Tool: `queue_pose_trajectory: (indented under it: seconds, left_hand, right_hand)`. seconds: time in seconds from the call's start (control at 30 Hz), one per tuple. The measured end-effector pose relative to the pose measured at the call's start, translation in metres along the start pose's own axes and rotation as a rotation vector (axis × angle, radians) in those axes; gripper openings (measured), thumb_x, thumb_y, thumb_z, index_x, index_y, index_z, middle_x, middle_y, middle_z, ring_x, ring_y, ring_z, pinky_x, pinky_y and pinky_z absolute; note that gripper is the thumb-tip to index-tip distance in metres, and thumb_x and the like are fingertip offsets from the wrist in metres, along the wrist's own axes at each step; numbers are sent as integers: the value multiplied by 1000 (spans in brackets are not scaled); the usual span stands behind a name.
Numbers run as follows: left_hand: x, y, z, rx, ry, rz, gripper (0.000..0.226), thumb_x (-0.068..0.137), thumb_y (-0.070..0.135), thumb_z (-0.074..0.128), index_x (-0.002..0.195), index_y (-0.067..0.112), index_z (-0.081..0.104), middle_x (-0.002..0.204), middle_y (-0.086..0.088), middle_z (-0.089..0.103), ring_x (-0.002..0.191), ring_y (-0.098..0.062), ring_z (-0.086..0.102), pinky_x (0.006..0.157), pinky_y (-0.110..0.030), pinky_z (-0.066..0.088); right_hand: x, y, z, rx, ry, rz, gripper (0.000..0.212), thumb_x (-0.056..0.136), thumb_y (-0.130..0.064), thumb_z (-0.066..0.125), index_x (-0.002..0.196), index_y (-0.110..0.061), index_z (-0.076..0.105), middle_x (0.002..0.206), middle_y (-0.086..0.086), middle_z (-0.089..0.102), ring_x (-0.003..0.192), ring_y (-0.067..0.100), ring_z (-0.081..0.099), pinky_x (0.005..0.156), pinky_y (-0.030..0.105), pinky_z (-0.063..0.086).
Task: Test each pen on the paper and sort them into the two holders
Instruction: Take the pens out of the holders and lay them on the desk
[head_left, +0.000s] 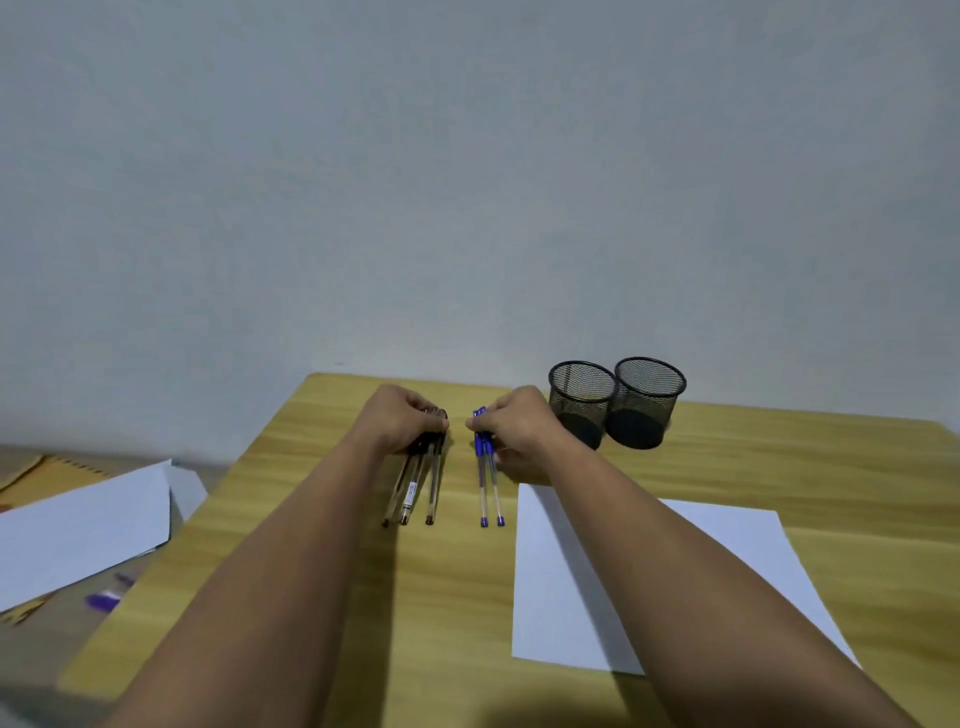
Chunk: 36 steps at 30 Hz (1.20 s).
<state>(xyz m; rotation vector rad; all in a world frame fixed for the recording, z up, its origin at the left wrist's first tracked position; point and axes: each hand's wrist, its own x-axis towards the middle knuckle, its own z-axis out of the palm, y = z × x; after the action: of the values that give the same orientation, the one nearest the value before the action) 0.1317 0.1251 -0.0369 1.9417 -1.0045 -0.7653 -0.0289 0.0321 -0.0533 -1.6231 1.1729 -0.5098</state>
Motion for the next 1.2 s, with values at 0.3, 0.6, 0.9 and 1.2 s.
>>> queue_pose_trajectory:
  seconds: [0.3,0.6,0.9,1.2]
  left_hand:
    - [2,-29,-16,396,187,166,19,87,37,76,99,23,77,102,3,76,95,-17,69,87,-41,59]
    - [-57,-67,-110,577,273,-62,43,79,59,73,100,21,72,103,2,70,100,-23,64,90,-43,56]
    - [-91,-76,-86,498,99,-110,27,63,28,90,82,14,76,82,-3,75,74,-16,69,76,-39,61]
    - [-69,-80,-62,498,174,-43,12,76,29,82,76,28,70,87,7,70,86,-18,67,81,-40,60]
  right_hand:
    - [1,0,26,-449,92,-69,31,81,-32,89,90,-5,76,86,10,77,81,31,77,76,47,67]
    - [-29,0,37,-554,165,-137,28,92,-33,77,101,-12,62,104,10,67,98,34,64,72,34,45]
    - [-58,7,35,-609,174,-142,23,88,-8,69,110,-8,72,111,14,73,92,33,63,72,33,48]
    - [-56,8,37,-629,155,-160,19,87,2,64,99,-8,76,103,13,74,95,34,68,70,32,48]
